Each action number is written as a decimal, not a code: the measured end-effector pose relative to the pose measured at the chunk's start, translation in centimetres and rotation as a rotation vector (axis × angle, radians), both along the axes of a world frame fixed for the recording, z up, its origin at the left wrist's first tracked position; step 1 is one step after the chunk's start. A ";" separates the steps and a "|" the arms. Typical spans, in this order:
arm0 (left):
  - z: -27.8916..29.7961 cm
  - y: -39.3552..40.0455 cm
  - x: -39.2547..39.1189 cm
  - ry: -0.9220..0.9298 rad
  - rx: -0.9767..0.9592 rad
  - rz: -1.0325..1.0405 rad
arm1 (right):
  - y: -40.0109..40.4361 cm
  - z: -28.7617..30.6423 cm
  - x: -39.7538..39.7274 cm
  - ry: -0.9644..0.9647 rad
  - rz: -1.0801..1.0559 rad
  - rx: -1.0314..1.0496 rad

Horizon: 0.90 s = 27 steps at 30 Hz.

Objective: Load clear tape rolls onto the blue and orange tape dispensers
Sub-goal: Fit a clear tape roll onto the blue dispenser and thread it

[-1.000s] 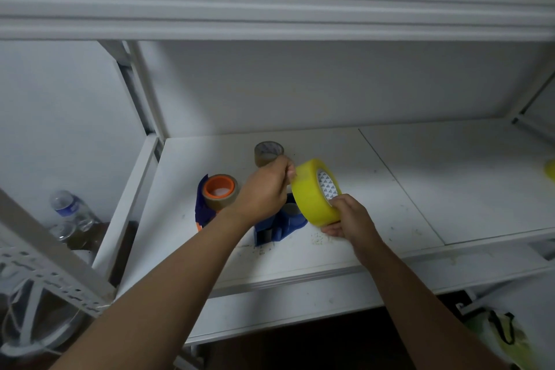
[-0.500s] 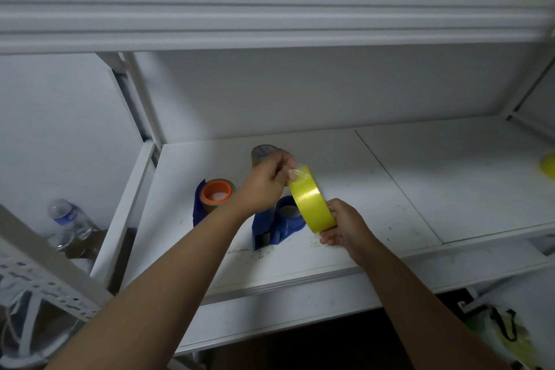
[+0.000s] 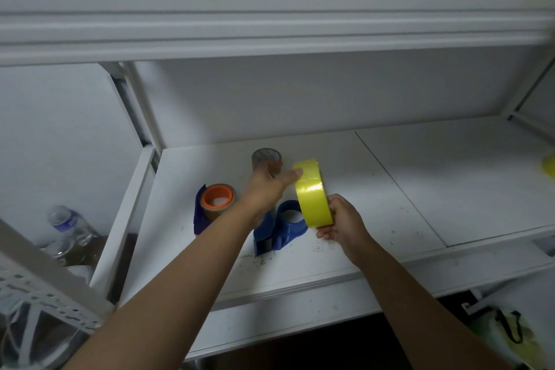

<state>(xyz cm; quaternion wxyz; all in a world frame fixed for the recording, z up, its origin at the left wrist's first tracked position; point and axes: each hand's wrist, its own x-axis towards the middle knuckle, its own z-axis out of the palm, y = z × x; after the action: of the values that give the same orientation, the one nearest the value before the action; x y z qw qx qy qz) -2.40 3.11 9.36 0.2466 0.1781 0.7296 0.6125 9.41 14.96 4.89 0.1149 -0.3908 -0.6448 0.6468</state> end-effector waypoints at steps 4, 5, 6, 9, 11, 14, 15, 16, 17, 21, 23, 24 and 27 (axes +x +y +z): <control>0.0 0.1 0.6 -0.366 0.065 -0.153 | -0.1 -0.2 -0.5 0.026 0.060 0.010; 0.0 0.2 0.6 -0.379 0.101 -0.155 | -0.1 -0.1 -0.6 0.023 0.092 -0.003; 0.1 0.3 0.6 -0.375 0.134 -0.150 | -0.1 -0.1 -0.7 0.011 0.132 -0.014; 0.0 0.4 0.5 -0.284 0.155 -0.119 | 0.4 0.0 -1.2 0.030 0.163 0.139; -0.2 0.5 0.5 -0.205 0.098 -0.106 | 1.3 0.8 -1.1 0.141 -0.002 0.376; -0.2 0.7 0.2 -0.061 0.001 -0.080 | 2.5 3.2 -0.6 0.332 0.054 0.453; -0.1 0.7 0.1 -0.019 -0.023 -0.084 | 2.7 3.8 -0.6 0.321 0.195 0.460; 0.2 0.7 0.0 0.016 -0.042 -0.102 | 2.8 4.2 -0.6 0.269 0.328 0.485; 0.4 0.7 -0.1 0.045 -0.067 -0.131 | 2.9 4.5 -0.6 0.213 0.415 0.532; 0.6 0.9 -0.7 0.075 -0.147 -0.179 | 3.3 4.1 -0.8 0.151 0.446 0.631; 0.9 0.9 -0.8 -0.009 -0.149 -0.227 | 3.5 3.7 -0.9 0.127 0.453 0.620; 1.0 0.9 -0.8 -0.052 -0.139 -0.284 | 3.6 3.6 -1.0 0.110 0.457 0.631; 1.1 0.9 -0.7 0.026 -0.164 -0.438 | 4.1 3.7 -1.0 0.087 0.436 0.652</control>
<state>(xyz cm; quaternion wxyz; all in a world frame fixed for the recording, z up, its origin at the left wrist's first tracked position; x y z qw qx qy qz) -3.10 4.00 10.42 0.3778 0.3196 0.7239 0.4807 8.38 19.07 8.55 0.1202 -0.1596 -0.8788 0.4333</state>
